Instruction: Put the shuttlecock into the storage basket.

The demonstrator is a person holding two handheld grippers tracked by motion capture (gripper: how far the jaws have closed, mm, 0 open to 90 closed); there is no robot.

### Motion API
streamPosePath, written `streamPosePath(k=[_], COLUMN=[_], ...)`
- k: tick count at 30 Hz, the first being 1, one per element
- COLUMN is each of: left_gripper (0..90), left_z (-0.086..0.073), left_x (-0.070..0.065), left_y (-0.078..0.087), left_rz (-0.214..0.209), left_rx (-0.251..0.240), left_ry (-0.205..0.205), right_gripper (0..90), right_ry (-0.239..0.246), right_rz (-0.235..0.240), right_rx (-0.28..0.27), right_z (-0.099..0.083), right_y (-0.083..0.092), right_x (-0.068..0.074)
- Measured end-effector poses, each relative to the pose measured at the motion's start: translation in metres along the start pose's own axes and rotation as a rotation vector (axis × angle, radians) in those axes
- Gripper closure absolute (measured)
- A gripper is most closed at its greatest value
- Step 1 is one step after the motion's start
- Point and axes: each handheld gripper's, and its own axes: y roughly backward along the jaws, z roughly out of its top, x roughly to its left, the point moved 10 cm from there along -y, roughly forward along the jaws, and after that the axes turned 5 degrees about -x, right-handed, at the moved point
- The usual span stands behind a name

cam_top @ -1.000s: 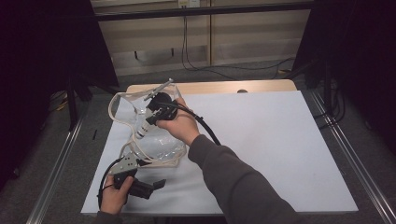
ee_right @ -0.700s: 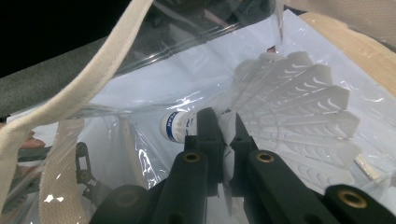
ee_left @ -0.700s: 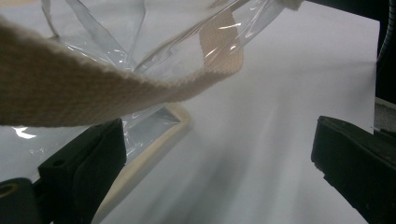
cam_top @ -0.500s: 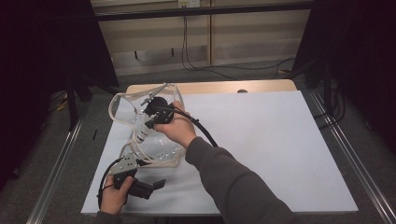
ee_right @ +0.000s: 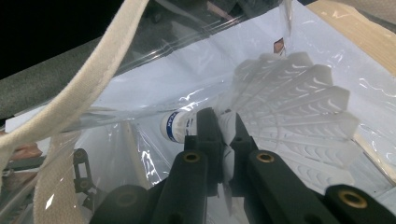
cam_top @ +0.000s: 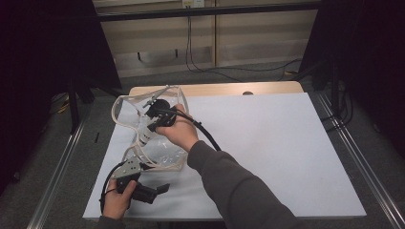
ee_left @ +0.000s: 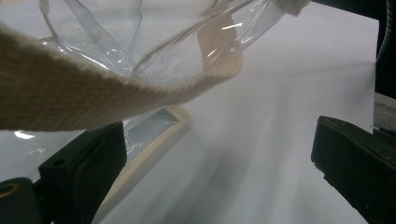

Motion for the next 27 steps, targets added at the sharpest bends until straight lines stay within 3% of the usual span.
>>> streamPosePath(k=[12, 27], left_gripper=[3.2, 3.2], left_z=[0.001, 0.000], left_x=[0.000, 0.000], left_y=[0.000, 0.002], left_rz=[0.001, 0.006], left_rx=[-0.005, -0.003], left_ry=[0.003, -0.001], right_gripper=[88.7, 88.4], right_ry=[0.006, -0.031], right_rz=[0.005, 0.024], right_rx=[-0.015, 0.009], right_z=[0.009, -0.001], right_y=[0.004, -0.019], right_x=[0.007, 0.013])
